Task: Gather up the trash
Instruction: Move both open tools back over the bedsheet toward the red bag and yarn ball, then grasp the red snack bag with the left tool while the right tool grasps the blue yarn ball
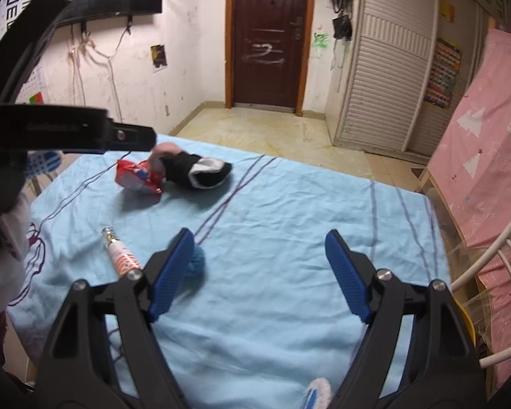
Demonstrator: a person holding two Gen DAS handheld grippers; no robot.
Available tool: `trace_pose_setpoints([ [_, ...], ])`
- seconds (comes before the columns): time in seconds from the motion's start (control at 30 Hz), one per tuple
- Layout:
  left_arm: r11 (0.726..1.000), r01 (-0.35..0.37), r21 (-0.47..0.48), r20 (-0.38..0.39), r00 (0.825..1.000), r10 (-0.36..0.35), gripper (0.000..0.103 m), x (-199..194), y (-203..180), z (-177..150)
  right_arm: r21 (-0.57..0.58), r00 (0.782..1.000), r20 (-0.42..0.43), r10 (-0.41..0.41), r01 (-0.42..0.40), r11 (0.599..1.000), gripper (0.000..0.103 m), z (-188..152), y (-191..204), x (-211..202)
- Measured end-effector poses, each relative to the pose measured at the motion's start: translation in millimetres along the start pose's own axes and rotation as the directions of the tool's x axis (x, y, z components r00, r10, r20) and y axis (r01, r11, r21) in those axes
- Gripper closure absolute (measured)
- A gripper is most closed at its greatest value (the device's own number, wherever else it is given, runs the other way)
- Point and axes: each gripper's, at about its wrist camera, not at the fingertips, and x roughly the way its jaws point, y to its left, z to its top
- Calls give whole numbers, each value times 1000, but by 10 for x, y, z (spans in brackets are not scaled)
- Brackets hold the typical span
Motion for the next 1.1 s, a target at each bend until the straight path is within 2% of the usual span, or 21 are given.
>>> trace_pose_setpoints([
  [0.43,998,-61,-35,-85,995,58,30,443,345,-8,-55,994,-90,63,-69,996,27,51,315,333],
  [0.7,997,-61,-46,-127,990,55,31,643,398,-32,-64,989,-127,78,-87,994,27,35,383,462],
  [0.77,997,-54,-49,-134,990,47,34,678,398,-34,-65,988,-132,80,-89,994,27,35,391,487],
  [0.9,997,-66,-38,-133,989,61,52,692,394,-51,-65,987,-142,78,-88,994,27,43,391,561],
  [0.97,997,-66,-36,-131,989,61,57,687,392,-56,-71,986,-150,74,-86,994,37,37,405,580],
  [1.03,997,-67,-34,-128,990,62,65,681,387,-63,-71,985,-156,71,-83,994,48,28,413,613],
  [1.1,997,-67,-31,-125,990,62,69,686,364,-74,-69,984,-161,77,-89,994,65,23,419,626],
])
